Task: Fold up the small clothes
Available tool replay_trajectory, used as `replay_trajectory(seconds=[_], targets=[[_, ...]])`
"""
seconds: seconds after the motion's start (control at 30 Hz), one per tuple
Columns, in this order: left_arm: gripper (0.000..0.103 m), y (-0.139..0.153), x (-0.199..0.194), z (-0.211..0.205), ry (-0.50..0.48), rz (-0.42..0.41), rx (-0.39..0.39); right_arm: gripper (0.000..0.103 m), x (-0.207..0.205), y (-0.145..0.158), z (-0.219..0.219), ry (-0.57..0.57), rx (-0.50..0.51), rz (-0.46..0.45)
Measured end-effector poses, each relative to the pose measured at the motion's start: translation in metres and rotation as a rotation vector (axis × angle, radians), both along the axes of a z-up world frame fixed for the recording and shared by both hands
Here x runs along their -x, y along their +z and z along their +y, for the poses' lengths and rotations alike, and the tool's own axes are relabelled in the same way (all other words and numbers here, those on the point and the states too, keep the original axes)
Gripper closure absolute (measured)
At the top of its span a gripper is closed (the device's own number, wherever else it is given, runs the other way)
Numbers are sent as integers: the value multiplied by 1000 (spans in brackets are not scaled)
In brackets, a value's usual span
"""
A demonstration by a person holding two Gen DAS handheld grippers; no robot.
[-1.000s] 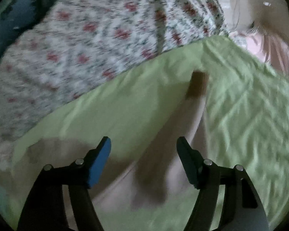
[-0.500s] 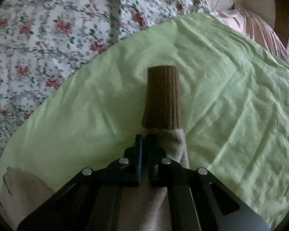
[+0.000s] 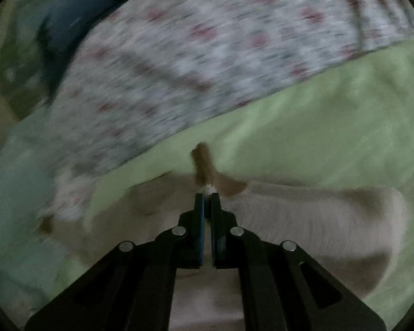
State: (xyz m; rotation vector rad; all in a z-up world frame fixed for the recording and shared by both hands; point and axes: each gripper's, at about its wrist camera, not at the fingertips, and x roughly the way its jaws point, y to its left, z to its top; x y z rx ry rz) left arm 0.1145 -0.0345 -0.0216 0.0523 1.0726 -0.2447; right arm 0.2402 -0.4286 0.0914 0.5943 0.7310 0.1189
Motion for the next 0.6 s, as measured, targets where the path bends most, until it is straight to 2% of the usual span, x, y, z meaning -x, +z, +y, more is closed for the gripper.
replay_trajectory(seconds=[0.13, 0.3, 0.43, 0.6], targets=[[2, 2, 3, 19, 26, 3, 50, 99, -14, -4, 82, 164, -39, -23], [2, 2, -6, 43, 62, -1, 124, 99, -24, -30, 156, 310, -74, 19], [2, 3, -22, 58, 70, 14, 227, 99, -19, -52, 185, 382, -88, 64], [1, 2, -63, 60, 45, 45, 383, 95, -13, -80, 194, 443, -82, 147]])
